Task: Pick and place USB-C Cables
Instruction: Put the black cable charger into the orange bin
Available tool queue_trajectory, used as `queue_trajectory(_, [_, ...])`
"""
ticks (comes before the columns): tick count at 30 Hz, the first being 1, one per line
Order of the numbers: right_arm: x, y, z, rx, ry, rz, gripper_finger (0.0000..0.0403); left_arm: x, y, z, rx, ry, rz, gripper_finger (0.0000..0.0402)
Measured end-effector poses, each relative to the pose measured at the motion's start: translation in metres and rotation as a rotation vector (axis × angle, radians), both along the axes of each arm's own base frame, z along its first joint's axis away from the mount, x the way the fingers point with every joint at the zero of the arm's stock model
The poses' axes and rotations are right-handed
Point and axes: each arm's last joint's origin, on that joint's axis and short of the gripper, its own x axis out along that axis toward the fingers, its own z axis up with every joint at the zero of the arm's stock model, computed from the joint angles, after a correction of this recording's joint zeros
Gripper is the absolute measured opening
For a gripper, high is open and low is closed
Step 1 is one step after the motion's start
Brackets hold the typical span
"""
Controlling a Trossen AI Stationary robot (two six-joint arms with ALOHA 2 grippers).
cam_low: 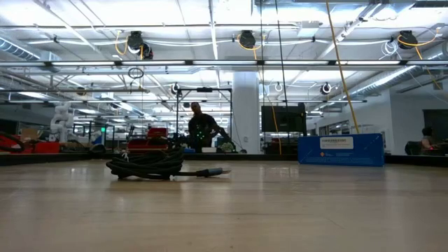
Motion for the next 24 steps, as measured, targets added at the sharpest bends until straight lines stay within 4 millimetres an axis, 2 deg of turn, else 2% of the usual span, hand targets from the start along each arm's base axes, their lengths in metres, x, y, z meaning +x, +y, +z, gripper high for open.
queue_trajectory(6, [0.000,0.000,0.001,0.011,-0.013,-0.001,0.0002,-0.048,0.025,0.017,0.128,-0.224,0.119,0.0003])
queue_trajectory(10, [0.001,0.000,0.004,0.033,-0.044,-0.002,0.0002,-0.058,0.031,0.015,0.122,-0.408,0.189,0.0003])
queue_trajectory(15, [0.001,0.001,0.005,0.067,-0.054,-0.007,0.0002,-0.047,0.026,-0.008,0.153,-0.522,0.107,0.0003])
queue_trajectory(20, [0.001,0.001,0.005,0.081,-0.055,-0.010,0.0002,-0.023,0.019,-0.041,0.272,-0.578,0.073,0.0003])
queue_trajectory(24, [0.001,0.001,0.005,0.077,-0.054,-0.009,0.0002,-0.009,0.014,-0.053,0.309,-0.639,0.041,0.0003])
